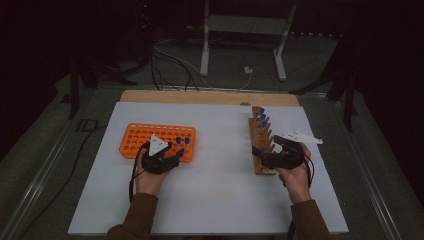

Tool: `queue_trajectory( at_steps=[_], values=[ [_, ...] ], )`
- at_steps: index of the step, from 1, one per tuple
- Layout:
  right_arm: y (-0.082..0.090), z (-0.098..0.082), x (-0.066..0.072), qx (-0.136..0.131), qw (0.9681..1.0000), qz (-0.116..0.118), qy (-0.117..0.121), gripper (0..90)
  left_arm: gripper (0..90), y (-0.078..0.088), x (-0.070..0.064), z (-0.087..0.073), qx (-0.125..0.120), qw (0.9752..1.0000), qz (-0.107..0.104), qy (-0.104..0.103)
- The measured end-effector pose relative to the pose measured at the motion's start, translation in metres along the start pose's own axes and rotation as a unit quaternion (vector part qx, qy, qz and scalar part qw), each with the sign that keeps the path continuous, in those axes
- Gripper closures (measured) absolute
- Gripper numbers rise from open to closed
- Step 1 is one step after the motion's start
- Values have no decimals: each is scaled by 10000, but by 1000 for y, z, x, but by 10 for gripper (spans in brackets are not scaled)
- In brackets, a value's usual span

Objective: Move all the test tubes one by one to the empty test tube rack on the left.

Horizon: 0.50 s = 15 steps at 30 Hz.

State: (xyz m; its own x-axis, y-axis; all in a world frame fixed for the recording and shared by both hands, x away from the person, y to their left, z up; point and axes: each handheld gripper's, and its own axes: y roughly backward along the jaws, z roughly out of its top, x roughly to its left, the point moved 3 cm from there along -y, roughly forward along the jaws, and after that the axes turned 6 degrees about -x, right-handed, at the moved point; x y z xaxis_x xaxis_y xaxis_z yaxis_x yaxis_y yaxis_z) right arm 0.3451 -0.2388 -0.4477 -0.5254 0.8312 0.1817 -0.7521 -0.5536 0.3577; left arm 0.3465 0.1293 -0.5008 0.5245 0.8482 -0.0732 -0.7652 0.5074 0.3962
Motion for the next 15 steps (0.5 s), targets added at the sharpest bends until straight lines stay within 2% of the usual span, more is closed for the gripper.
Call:
queue_trajectory(
  at_steps=[6,11,15],
  values=[
    [1,2,-1,34,10000,7,57,8,234,16,5,4,-215,9996,53,186],
    [2,8,-3,9,10000,-31,53,7,138,25,5,5,-236,9996,51,158],
    [3,15,-6,20,10000,-83,46,8,42,28,5,3,-234,9994,82,221]
  ],
)
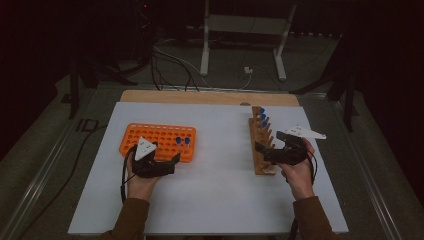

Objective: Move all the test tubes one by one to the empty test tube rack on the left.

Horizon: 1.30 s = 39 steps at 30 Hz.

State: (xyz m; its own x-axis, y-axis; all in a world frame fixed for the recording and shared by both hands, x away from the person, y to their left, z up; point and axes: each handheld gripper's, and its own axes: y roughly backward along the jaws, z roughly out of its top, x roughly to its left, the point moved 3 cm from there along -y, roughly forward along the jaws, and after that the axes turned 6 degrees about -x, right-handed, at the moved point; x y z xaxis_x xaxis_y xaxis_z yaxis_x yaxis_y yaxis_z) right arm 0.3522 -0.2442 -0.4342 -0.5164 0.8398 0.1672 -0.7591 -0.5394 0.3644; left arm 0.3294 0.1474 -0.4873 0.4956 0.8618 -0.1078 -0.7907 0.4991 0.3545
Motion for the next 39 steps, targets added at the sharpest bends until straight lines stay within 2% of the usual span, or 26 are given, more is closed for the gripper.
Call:
queue_trajectory(
  at_steps=[5,9,16,18,22,25,27,31,33,39],
  values=[
    [-5,6,-5,119,9999,-56,40,10,19,4,5,-2,-8,9999,25,109],
    [-13,8,-12,194,9997,-130,38,50,19,6,7,-2,-65,9998,34,195],
    [-29,8,-28,326,9986,-414,-60,66,30,4,4,-3,-55,9999,56,113],
    [-33,8,-31,376,9982,-466,-33,121,38,4,4,-3,-59,9999,69,107],
    [-43,4,-38,467,9975,-527,18,329,41,4,4,-4,-76,9999,64,138],
    [-52,0,-42,590,9955,-731,85,448,42,4,4,-4,-80,9998,61,148],
    [-56,-1,-45,583,9949,-822,73,520,42,3,4,-4,-77,9999,56,142],
    [-62,-2,-47,530,9949,-858,99,595,42,2,4,-5,-57,9999,54,135],
    [-65,-1,-47,538,9939,-941,199,630,42,2,3,-5,-50,9999,44,139],
    [-70,-4,-48,554,9930,-992,310,730,45,2,2,-5,-52,9999,33,99]
  ],
)
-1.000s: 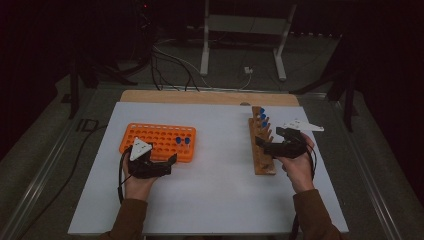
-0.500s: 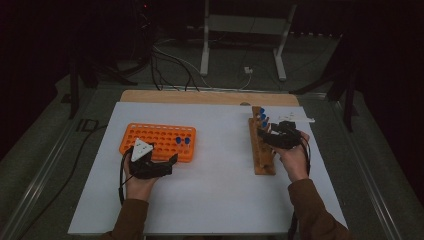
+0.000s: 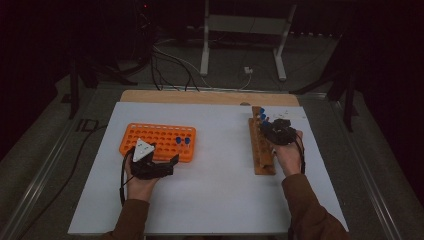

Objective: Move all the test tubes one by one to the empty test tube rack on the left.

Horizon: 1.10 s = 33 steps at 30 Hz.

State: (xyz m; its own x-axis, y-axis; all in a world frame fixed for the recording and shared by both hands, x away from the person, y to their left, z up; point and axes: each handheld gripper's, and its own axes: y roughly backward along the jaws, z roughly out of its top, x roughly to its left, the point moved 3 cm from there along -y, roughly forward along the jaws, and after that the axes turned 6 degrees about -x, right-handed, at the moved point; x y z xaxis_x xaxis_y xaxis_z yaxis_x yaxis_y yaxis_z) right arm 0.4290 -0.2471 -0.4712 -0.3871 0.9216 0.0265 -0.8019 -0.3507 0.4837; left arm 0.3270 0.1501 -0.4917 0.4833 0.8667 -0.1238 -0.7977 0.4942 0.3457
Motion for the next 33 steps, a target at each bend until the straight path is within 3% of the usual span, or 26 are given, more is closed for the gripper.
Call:
queue_trajectory(
  at_steps=[8,11,17,33],
  values=[
    [-4,-1,2,-66,10000,2,43,714,45,-1,0,-1,17,10000,-6,5],
    [-5,-1,4,-83,9999,19,73,760,46,-1,0,-1,21,10000,-12,9],
    [-4,-1,6,-45,9999,-12,137,771,46,0,0,-1,16,10000,-13,11],
    [18,14,8,-407,9991,24,95,772,46,-2,-1,-2,57,10000,-45,3]
  ],
)
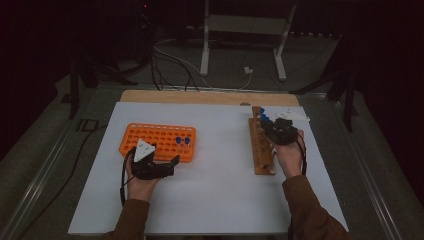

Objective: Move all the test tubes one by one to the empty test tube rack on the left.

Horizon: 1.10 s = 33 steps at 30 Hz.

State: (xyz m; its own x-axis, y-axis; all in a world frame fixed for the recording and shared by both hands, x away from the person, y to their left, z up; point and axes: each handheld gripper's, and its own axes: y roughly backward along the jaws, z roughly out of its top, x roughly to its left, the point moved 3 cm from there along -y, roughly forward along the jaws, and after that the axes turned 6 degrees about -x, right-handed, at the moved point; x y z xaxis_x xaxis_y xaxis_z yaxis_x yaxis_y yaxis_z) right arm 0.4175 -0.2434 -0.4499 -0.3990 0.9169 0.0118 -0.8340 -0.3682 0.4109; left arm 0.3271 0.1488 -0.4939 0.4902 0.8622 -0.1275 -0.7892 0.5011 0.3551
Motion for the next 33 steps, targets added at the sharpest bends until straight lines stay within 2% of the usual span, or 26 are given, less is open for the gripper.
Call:
queue_trajectory(
  at_steps=[13,22,33],
  values=[
    [28,23,2,-400,9991,75,121,772,46,0,-1,0,-10,10000,12,-5],
    [40,29,21,-592,9966,575,13,772,51,3,-4,5,-153,9998,60,-82],
    [40,30,63,-614,9904,1231,101,771,55,6,-14,12,-248,9989,69,-404]
  ],
)
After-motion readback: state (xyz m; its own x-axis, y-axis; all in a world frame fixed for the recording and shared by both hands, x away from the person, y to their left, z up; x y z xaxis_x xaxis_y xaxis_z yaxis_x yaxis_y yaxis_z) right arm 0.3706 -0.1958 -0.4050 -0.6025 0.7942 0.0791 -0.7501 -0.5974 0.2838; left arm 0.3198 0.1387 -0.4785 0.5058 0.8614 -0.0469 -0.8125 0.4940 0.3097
